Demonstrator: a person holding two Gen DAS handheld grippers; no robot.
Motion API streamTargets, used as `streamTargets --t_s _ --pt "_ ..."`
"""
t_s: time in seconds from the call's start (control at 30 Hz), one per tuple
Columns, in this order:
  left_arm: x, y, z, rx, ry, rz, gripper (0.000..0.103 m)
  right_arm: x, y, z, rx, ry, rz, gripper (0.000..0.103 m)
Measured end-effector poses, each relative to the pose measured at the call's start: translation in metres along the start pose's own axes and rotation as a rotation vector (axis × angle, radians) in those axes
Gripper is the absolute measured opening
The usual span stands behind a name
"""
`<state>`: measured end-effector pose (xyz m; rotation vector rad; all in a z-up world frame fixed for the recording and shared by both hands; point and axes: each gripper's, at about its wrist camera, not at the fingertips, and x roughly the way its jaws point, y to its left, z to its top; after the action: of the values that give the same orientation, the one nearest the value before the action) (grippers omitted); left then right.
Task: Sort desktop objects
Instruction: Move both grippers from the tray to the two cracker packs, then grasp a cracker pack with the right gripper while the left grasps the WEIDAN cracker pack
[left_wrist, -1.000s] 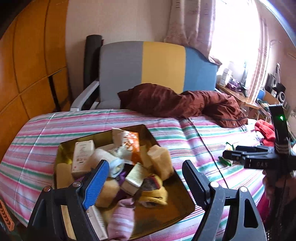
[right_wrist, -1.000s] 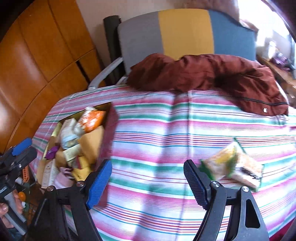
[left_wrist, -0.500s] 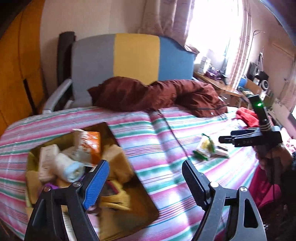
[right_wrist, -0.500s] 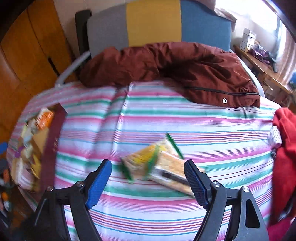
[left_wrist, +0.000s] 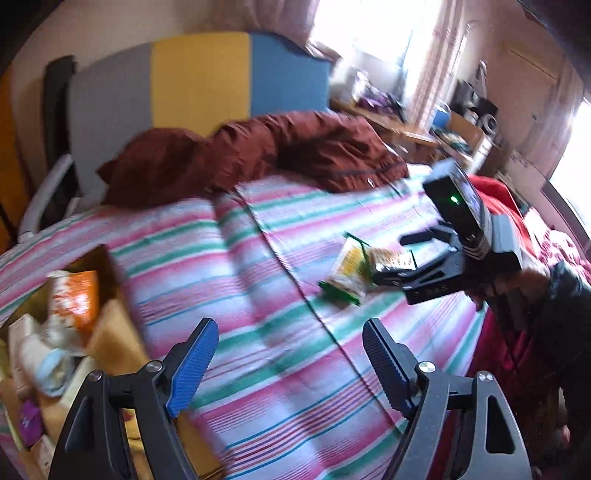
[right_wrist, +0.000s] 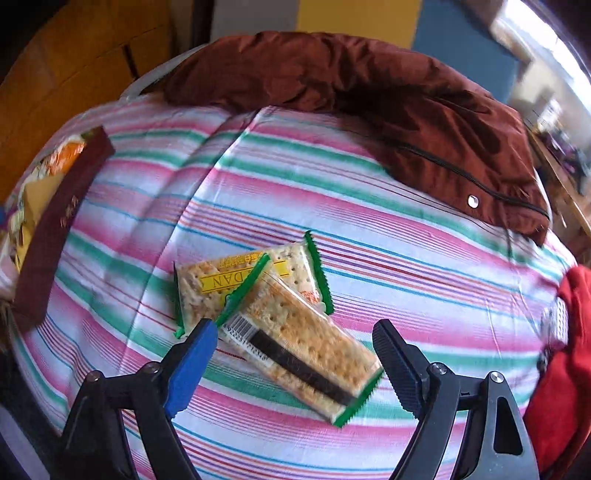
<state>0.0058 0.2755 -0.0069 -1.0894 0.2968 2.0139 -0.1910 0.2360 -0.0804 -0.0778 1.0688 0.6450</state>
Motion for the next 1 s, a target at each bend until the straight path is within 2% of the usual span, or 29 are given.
streamTargets --t_s 0.13,0.3,0.47,0.57,0.67,0.8,0.83,0.9,0.93,1.0 --pt "0.024 -0.01 0.008 0.038 0.058 -0.036 0.081 0.009 -0.005 -0.002 -0.042 0.029 0.007 0.087" --pt "0.048 -0.021 0.021 0.076 0.097 -0.061 0.081 0.006 -0.009 -0.012 -0.045 0.065 0.103 0.087" --pt "0.082 -0.039 0.037 0.158 0.141 -0.074 0.081 0.0 -0.006 -0.019 -0.071 0.097 0.099 0.092" --pt "0.104 -0.052 0.046 0.225 0.153 -0.09 0.081 0.007 -0.013 -0.026 -0.059 0.154 0.006 0.092" --pt "0.124 -0.064 0.055 0.28 0.162 -0.111 0.081 0.019 -0.022 -0.032 -0.027 0.208 0.022 0.091" --pt "0.151 -0.075 0.063 0.336 0.189 -0.125 0.081 0.019 -0.027 -0.033 0.0 0.202 0.061 0.09" --pt "0.158 -0.078 0.064 0.351 0.2 -0.121 0.081 0.018 -0.027 -0.033 -0.005 0.201 0.066 0.088" --pt "0.171 -0.082 0.061 0.384 0.221 -0.111 0.081 0.014 -0.027 -0.034 -0.007 0.191 0.086 0.078" --pt "0.178 -0.083 0.06 0.394 0.234 -0.098 0.081 0.011 -0.027 -0.034 -0.007 0.185 0.092 0.068" --pt "0.187 -0.081 0.058 0.391 0.247 -0.091 0.071 0.006 -0.03 -0.034 0.007 0.174 0.106 0.059"
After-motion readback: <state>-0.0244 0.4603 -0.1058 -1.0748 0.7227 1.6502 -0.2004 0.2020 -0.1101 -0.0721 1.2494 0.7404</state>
